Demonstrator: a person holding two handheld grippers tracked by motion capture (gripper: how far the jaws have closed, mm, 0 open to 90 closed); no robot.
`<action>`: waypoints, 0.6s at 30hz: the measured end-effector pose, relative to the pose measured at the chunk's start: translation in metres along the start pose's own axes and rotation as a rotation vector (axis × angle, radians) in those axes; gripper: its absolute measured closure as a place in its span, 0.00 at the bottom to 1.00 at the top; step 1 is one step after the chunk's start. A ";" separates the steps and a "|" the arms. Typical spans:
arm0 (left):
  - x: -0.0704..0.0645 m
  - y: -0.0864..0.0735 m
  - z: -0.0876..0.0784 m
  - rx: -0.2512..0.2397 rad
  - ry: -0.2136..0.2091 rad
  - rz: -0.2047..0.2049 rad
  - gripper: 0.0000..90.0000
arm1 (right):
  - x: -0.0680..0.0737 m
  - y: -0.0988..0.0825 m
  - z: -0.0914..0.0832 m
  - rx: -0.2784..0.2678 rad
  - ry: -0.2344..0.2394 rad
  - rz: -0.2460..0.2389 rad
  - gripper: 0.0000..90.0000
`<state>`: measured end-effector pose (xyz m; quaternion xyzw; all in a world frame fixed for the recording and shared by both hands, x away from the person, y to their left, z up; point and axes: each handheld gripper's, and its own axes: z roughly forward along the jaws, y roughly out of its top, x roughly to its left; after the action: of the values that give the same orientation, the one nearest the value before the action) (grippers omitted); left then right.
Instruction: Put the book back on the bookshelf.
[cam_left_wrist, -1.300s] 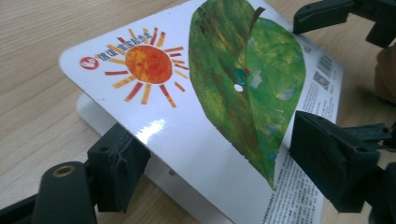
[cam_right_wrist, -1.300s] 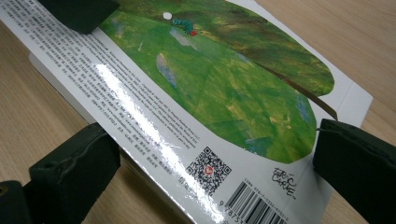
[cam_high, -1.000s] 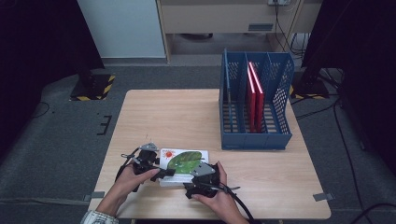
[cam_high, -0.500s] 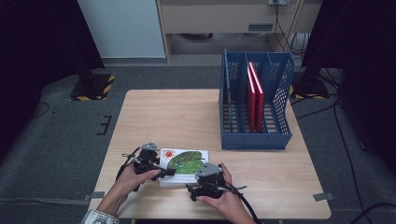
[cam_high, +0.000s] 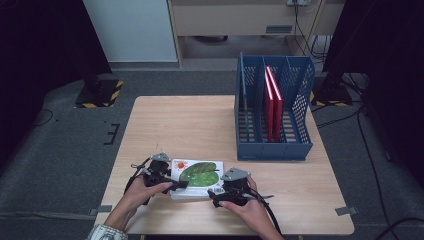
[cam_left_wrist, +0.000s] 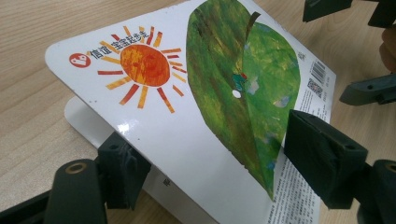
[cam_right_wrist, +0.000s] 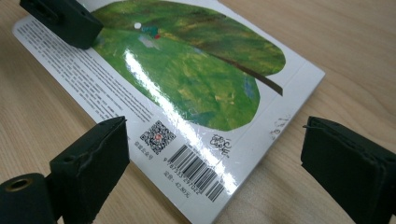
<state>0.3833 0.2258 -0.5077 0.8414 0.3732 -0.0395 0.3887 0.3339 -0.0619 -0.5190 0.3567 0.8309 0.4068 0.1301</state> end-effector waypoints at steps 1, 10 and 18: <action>0.000 0.000 0.000 0.000 0.000 0.002 0.26 | 0.000 -0.001 0.001 0.010 0.006 0.002 0.09; 0.000 -0.001 -0.002 -0.024 -0.026 0.021 0.41 | 0.000 -0.005 0.010 0.041 0.028 0.005 0.07; -0.002 0.000 -0.006 -0.055 -0.056 0.050 0.54 | -0.002 -0.006 0.011 0.046 0.031 0.009 0.05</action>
<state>0.3804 0.2289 -0.5033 0.8381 0.3421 -0.0430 0.4228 0.3378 -0.0595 -0.5308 0.3570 0.8403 0.3936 0.1070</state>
